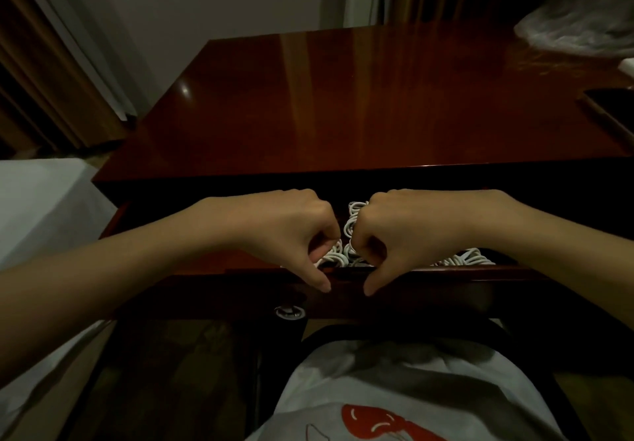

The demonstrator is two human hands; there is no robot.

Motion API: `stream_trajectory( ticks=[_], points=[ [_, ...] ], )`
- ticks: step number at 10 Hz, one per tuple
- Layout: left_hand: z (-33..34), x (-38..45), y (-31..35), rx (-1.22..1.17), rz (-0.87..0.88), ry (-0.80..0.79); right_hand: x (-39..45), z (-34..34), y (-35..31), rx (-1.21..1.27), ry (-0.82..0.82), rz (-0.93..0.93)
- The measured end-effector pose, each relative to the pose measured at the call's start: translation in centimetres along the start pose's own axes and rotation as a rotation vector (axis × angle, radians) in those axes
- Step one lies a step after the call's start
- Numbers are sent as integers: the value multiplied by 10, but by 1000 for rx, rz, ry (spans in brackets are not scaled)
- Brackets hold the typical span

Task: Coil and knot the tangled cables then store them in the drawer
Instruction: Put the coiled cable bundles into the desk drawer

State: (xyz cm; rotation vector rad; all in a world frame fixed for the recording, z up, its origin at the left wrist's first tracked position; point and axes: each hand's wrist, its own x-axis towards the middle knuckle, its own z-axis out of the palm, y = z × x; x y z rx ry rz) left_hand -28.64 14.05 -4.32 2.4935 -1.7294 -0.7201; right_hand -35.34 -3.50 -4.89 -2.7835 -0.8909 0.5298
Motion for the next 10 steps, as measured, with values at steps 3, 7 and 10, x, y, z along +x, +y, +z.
stream_trajectory(
  ticks=[3, 7, 10],
  points=[
    [-20, 24, -32, 144, -36, 78, 16, -16, 30, -65, 66, 56],
    [-49, 59, -73, 203, -63, 151, 45, -41, 82, -123, 153, 89],
    [-76, 78, -94, 83, -93, -26, 55, -55, 105, 91, 4, 66]
  ],
)
